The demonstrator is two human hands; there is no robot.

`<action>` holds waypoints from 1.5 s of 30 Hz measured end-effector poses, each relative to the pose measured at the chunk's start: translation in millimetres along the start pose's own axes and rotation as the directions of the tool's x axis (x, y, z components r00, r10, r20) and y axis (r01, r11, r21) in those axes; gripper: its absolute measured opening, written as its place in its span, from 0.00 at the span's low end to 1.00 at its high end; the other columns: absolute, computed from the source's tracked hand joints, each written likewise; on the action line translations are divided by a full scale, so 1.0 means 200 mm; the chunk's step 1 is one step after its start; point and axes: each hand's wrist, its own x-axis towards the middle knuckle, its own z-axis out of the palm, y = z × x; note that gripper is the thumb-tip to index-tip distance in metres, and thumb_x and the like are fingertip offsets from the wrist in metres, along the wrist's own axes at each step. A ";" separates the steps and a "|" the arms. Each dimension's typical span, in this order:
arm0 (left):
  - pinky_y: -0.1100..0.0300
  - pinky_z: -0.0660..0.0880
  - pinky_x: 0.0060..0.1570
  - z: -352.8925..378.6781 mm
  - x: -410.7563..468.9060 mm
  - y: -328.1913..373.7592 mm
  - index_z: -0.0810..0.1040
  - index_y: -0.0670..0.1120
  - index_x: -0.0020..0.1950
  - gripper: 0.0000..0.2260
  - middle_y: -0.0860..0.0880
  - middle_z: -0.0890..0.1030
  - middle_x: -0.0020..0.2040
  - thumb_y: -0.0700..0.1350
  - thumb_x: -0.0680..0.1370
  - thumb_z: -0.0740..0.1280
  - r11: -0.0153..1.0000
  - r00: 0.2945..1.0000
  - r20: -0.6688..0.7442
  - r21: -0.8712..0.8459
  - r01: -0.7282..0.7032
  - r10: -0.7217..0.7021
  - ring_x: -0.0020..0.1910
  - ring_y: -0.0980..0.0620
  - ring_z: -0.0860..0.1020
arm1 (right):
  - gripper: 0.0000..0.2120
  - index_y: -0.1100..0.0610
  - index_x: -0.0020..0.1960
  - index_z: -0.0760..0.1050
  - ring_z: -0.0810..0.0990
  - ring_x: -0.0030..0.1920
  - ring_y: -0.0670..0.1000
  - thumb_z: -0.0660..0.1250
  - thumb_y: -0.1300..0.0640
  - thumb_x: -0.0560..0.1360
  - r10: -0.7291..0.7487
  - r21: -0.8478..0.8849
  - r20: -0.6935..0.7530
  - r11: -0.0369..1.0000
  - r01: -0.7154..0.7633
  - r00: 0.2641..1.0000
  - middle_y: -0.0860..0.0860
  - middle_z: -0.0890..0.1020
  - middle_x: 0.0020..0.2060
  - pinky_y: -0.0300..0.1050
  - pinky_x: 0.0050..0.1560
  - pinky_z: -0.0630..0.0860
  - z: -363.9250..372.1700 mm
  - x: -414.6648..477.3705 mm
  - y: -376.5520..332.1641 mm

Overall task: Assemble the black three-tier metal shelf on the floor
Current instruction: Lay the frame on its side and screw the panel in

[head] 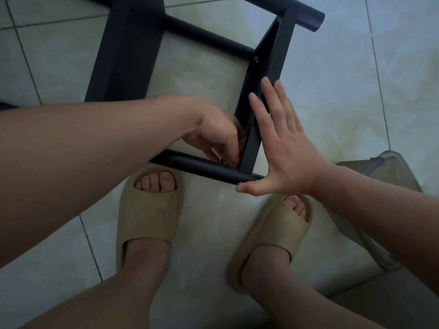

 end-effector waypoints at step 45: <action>0.51 0.74 0.61 -0.04 0.02 -0.01 0.86 0.52 0.46 0.04 0.53 0.87 0.47 0.44 0.76 0.71 0.988 0.995 0.038 0.127 0.090 -0.095 0.51 0.55 0.84 | 0.66 0.63 0.82 0.45 0.37 0.81 0.64 0.62 0.19 0.64 0.000 0.021 -0.014 1.000 0.000 1.000 0.63 0.43 0.81 0.70 0.78 0.46 0.01 0.00 0.01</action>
